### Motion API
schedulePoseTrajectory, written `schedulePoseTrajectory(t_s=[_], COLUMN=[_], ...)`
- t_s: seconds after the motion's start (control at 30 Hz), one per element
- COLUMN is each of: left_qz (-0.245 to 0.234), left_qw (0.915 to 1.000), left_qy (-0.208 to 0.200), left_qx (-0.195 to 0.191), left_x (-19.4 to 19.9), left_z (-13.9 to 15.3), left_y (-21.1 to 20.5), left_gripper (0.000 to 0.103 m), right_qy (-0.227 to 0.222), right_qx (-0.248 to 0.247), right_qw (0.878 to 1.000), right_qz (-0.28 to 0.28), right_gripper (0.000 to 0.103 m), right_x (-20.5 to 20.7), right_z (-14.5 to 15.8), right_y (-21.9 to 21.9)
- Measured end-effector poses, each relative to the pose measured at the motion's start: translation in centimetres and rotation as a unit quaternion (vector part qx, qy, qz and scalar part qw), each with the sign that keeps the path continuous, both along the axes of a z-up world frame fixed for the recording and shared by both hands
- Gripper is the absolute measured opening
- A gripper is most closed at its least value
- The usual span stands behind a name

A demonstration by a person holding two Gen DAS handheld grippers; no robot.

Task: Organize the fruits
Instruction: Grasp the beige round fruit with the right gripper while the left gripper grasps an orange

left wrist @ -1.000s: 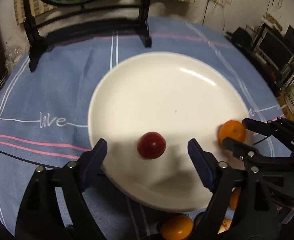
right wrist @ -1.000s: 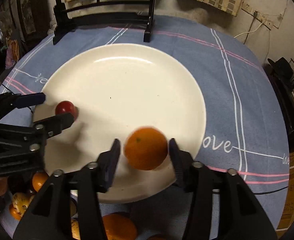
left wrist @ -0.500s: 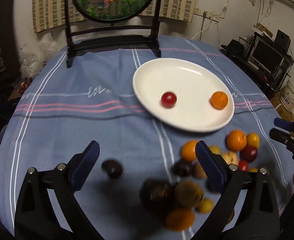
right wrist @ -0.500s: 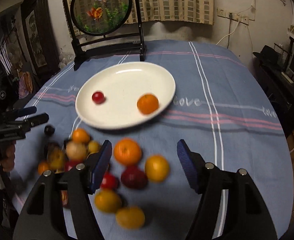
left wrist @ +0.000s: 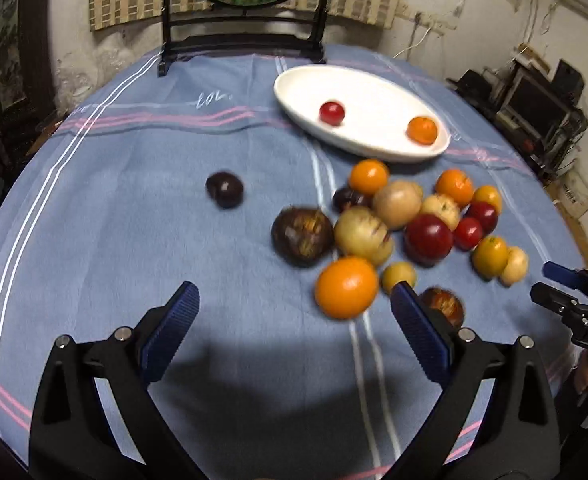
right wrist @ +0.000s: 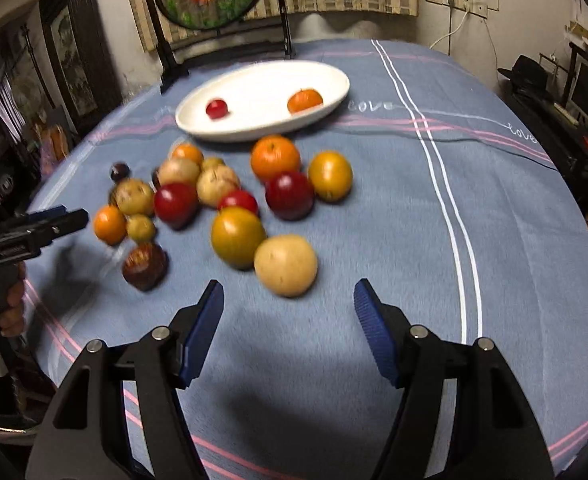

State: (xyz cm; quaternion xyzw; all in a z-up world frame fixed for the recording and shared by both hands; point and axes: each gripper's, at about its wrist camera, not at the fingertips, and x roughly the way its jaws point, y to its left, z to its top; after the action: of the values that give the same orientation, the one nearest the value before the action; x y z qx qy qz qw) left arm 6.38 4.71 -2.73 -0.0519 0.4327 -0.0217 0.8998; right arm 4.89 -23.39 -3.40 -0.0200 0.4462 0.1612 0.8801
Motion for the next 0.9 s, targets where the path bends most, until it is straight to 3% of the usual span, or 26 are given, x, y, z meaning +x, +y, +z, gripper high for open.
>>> schedulePoseTrajectory(t_s=[0.13, 0.43, 0.67, 0.9], left_qz=[-0.005, -0.017, -0.026, -0.018], left_qw=[0.9998, 0.9996, 0.9990, 0.9991], left_qy=[0.015, 0.024, 0.037, 0.039], left_qx=[-0.011, 0.005, 0.001, -0.002], left_x=[-0.3, 0.3, 1.0, 2.0], left_z=[-0.7, -1.5, -2.3, -2.7], left_y=[-0.3, -1.0, -1.4, -1.7], left_gripper=[0.098, 0.098, 0.098, 0.098], right_qy=[0.013, 0.018, 0.013, 0.018], right_qx=[-0.033, -0.048, -0.044, -0.011], right_qw=[0.999, 0.999, 0.999, 1.000], right_qz=[-0.008, -0.006, 0.017, 0.014], right_gripper=[0.068, 0.068, 0.041, 0.040], right_x=[0.8, 2.7, 3.6, 3.0], right_z=[-1.2, -2.3, -2.3, -1.9], right_y=[0.4, 1.6, 2.5, 1.3])
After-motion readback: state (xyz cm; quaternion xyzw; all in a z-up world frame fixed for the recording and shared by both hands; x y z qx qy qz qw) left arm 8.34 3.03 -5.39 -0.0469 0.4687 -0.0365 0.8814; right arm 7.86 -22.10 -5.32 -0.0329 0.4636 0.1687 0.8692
